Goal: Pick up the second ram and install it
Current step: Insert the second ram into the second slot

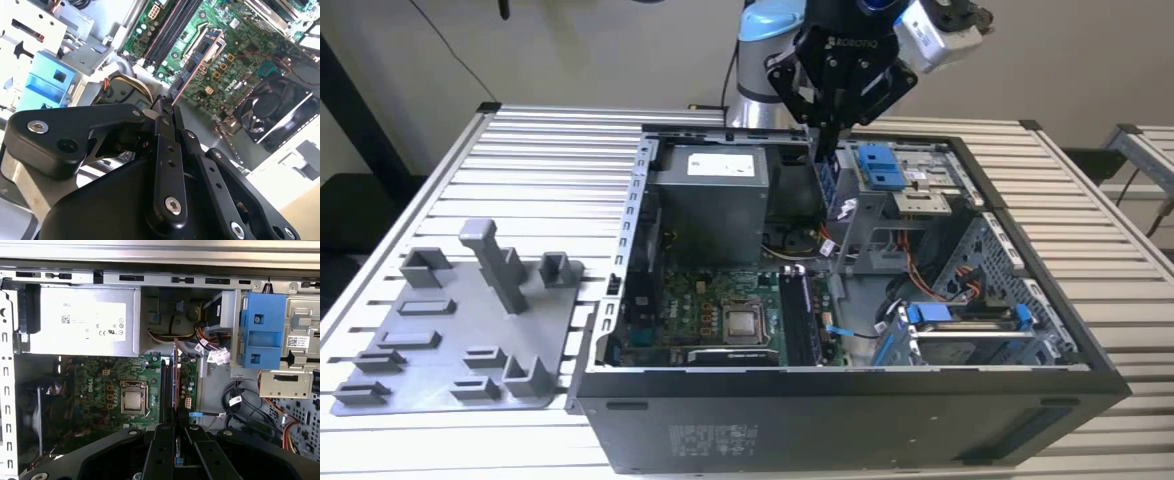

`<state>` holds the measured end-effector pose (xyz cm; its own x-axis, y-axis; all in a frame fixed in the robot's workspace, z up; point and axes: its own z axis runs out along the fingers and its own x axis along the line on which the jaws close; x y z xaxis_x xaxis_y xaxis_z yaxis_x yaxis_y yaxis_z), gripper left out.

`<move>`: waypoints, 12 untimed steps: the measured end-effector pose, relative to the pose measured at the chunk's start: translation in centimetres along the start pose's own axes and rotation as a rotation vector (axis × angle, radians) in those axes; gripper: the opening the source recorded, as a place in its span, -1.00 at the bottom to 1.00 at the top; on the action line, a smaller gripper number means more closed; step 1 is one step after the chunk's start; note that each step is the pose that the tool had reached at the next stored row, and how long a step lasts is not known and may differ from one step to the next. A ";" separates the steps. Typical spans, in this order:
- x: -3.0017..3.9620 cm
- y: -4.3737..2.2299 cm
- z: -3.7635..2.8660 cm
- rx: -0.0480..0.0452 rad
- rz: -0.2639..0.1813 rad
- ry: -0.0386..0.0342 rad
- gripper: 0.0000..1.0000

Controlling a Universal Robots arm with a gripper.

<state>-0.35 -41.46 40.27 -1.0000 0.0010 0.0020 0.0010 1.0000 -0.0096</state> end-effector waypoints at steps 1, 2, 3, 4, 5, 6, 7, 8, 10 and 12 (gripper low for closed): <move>0.00 0.00 0.00 0.0000 0.000 0.0000 -0.73; 0.00 0.00 0.00 0.0001 0.000 0.0000 -0.73; 0.00 0.00 0.00 0.0001 0.000 0.0000 -0.73; 0.00 0.00 0.00 0.0001 0.000 0.0000 -0.73; 0.00 -0.01 0.02 0.0001 0.000 0.0000 -0.73; 0.00 -0.02 0.08 -0.0002 0.000 -0.0002 -0.73; 0.00 -0.06 0.14 -0.0001 0.001 -0.0002 -0.73; -0.01 -0.16 0.19 0.0003 0.002 -0.0002 -0.73; -0.01 -0.54 0.36 -0.0001 0.006 -0.0003 -0.73; -0.01 -0.92 0.52 0.0000 0.011 -0.0001 -0.73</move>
<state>-0.35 -42.38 39.76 -0.9999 0.0119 0.0018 0.0118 0.9999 -0.0097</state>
